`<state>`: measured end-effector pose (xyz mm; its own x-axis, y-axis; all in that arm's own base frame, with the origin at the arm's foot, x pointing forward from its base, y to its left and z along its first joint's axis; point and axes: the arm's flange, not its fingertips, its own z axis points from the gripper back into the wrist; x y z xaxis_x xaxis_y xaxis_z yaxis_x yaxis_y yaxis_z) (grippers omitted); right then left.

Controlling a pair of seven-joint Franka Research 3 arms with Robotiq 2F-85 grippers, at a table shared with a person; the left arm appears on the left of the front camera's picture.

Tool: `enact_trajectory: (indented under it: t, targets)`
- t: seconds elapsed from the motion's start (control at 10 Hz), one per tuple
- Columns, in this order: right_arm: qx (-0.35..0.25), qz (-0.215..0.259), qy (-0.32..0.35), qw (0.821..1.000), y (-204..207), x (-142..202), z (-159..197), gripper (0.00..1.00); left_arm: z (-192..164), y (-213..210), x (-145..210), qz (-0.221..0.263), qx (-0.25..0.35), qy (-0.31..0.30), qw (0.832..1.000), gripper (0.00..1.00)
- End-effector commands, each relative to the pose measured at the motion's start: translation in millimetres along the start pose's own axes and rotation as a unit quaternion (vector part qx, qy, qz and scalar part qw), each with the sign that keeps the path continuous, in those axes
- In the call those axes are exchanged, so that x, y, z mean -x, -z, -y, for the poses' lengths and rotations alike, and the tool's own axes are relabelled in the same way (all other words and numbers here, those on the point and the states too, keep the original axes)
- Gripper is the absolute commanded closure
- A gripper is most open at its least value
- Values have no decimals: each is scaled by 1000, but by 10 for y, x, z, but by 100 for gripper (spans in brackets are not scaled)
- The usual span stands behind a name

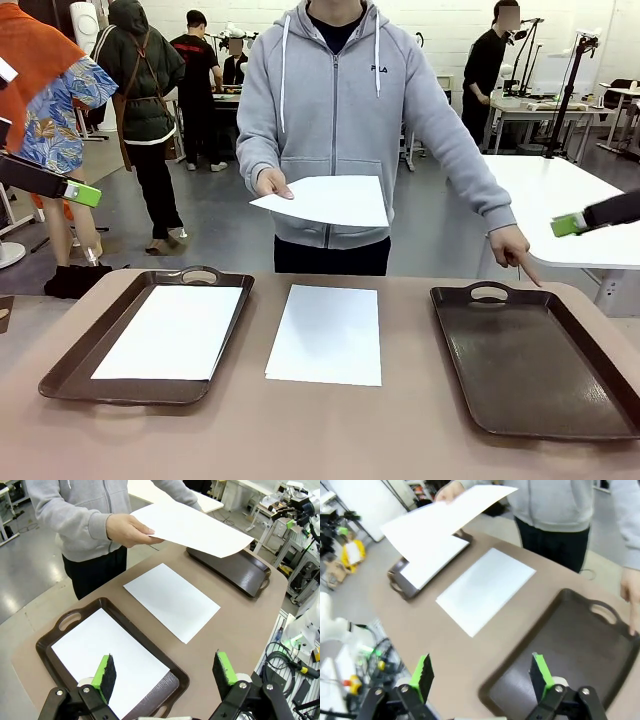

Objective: Sort the A4 documents.
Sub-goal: Receive the A4 Paper.

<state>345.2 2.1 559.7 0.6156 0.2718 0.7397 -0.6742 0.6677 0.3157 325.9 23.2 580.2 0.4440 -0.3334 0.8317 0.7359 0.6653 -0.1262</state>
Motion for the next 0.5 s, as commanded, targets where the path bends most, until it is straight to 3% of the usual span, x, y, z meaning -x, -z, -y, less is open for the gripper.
enact_trajectory:
  t: [0.0, 0.4]
  targets:
    - [-45, -8, 68, 997, 125, -297, 197, 0, -1, 13, 0, -1, 3, 2, 1000, 0]
    - [-106, -38, 170, 979, 672, -813, 410, 0, -1, 13, 0, -1, 3, 2, 1000, 0]
